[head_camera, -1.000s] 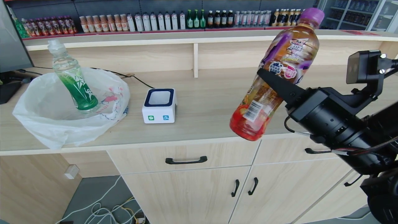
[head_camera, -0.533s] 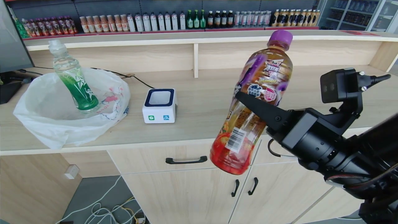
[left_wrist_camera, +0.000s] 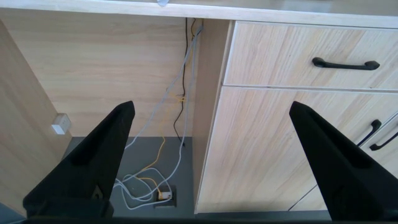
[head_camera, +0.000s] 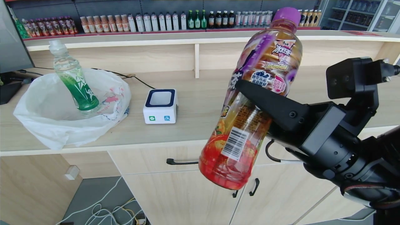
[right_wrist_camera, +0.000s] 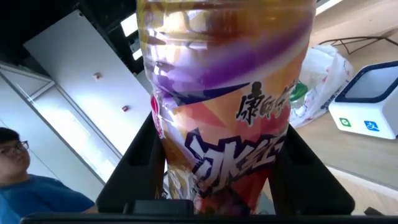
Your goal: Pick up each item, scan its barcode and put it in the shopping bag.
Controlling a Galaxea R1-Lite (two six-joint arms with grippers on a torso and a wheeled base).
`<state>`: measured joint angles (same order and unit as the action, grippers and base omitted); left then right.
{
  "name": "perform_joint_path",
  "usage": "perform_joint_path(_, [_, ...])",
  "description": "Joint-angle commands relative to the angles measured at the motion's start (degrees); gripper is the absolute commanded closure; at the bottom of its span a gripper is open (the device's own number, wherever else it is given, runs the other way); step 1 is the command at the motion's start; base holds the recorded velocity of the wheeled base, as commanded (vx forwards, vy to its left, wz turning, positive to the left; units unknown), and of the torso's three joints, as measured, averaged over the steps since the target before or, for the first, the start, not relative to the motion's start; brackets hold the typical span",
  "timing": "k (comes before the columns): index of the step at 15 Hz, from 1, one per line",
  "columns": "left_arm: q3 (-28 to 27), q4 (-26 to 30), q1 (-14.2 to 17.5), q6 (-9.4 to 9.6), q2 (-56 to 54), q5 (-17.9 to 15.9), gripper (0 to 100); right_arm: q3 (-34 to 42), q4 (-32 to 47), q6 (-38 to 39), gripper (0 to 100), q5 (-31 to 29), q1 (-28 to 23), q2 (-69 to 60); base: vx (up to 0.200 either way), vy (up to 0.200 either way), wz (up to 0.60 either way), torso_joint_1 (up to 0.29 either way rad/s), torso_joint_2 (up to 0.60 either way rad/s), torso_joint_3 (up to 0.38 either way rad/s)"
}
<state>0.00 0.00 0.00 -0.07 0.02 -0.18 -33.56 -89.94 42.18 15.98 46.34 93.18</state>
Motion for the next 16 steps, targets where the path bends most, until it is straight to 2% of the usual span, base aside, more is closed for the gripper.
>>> perform_joint_path(1, [0.0,0.0,0.0,-0.01,0.0,0.0,0,-0.8,-0.1,0.2,100,0.0,0.2,0.0,0.000,0.000,0.00,0.000,0.00,0.000])
perform_joint_path(16, [0.0,0.0,0.0,-0.01,0.0,0.0,0,-0.6,-0.1,-0.1,100,0.0,2.4,-0.8,0.000,0.000,0.00,0.000,0.00,0.000])
